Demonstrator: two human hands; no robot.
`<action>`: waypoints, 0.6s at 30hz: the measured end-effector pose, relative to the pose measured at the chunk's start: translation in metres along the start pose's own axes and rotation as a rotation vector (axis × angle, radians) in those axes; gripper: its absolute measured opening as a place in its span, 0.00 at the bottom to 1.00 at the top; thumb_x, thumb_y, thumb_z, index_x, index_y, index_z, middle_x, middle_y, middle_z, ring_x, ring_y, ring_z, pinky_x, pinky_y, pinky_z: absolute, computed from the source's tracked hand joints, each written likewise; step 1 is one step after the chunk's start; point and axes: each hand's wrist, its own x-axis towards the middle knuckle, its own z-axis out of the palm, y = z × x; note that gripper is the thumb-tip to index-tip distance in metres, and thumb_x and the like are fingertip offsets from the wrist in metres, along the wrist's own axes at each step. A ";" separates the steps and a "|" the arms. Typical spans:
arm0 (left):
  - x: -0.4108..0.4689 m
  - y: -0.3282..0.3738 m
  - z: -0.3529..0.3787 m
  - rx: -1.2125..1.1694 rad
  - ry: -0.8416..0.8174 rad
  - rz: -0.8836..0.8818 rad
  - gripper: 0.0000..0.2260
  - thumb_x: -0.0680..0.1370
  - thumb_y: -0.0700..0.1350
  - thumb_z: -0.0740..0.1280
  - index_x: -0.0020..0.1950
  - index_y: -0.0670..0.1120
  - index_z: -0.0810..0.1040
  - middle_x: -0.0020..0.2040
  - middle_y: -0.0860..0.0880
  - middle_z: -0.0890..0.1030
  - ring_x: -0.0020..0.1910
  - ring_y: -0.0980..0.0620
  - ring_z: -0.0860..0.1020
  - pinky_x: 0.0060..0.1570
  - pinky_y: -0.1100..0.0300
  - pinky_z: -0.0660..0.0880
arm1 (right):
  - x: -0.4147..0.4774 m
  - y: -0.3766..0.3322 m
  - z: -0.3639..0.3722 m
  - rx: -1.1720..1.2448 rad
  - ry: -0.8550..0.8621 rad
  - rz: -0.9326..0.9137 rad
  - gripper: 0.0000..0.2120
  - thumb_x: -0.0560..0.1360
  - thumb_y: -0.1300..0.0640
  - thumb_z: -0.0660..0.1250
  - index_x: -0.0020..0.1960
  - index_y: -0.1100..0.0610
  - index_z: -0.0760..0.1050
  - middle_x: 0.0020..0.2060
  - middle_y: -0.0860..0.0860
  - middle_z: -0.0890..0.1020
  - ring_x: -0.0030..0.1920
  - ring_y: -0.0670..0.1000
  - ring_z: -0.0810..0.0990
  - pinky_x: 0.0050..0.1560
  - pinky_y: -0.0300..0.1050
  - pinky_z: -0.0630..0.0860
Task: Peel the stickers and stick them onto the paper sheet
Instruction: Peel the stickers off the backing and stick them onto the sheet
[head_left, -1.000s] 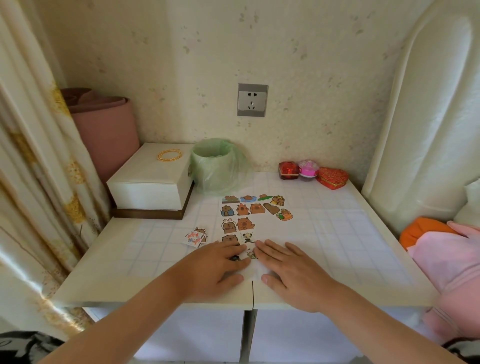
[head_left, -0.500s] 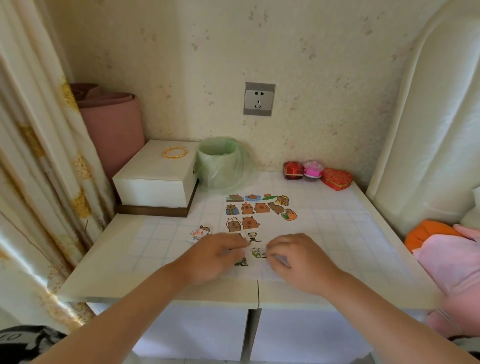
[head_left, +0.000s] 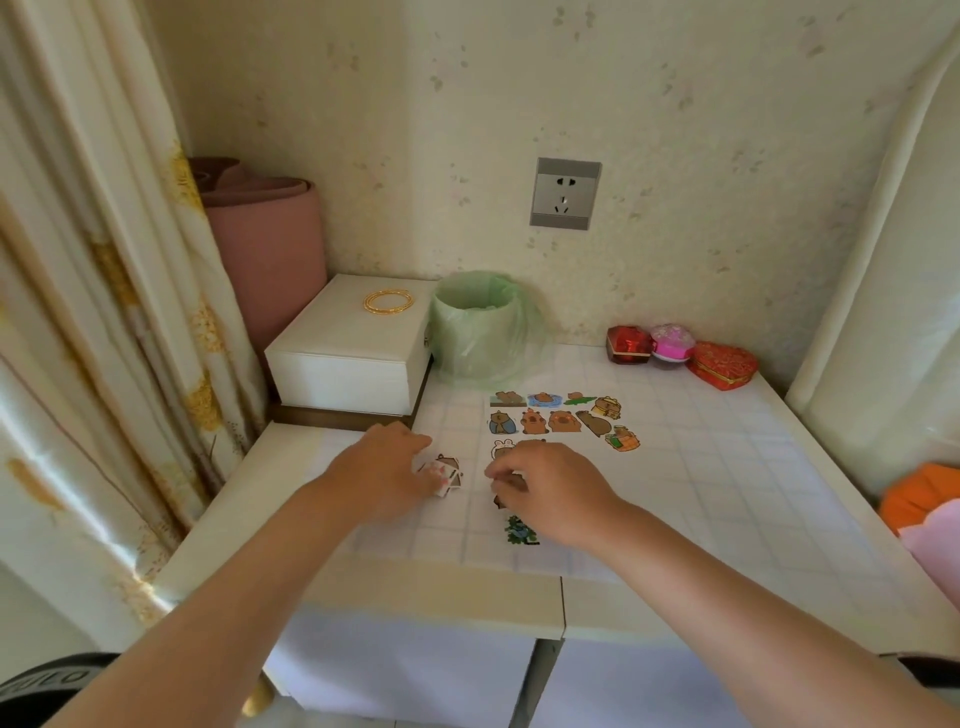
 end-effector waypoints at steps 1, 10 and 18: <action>0.000 0.000 0.001 0.020 -0.004 0.011 0.24 0.78 0.61 0.64 0.73 0.56 0.70 0.70 0.54 0.69 0.71 0.52 0.63 0.65 0.54 0.68 | 0.003 -0.003 0.002 -0.002 -0.015 0.000 0.12 0.80 0.52 0.64 0.61 0.49 0.81 0.56 0.45 0.83 0.53 0.47 0.80 0.55 0.45 0.76; 0.006 -0.009 0.001 -0.231 0.077 0.049 0.11 0.72 0.53 0.74 0.52 0.59 0.79 0.48 0.59 0.78 0.42 0.60 0.75 0.40 0.63 0.70 | 0.028 -0.029 0.020 0.064 0.010 0.025 0.13 0.79 0.46 0.65 0.62 0.45 0.79 0.59 0.45 0.79 0.56 0.47 0.78 0.51 0.45 0.72; 0.006 -0.020 -0.004 -0.340 0.109 0.061 0.08 0.72 0.51 0.75 0.46 0.57 0.78 0.40 0.56 0.81 0.39 0.59 0.77 0.37 0.60 0.72 | 0.045 -0.034 0.022 0.302 0.005 0.215 0.05 0.75 0.49 0.73 0.48 0.50 0.83 0.43 0.44 0.83 0.39 0.42 0.78 0.30 0.30 0.66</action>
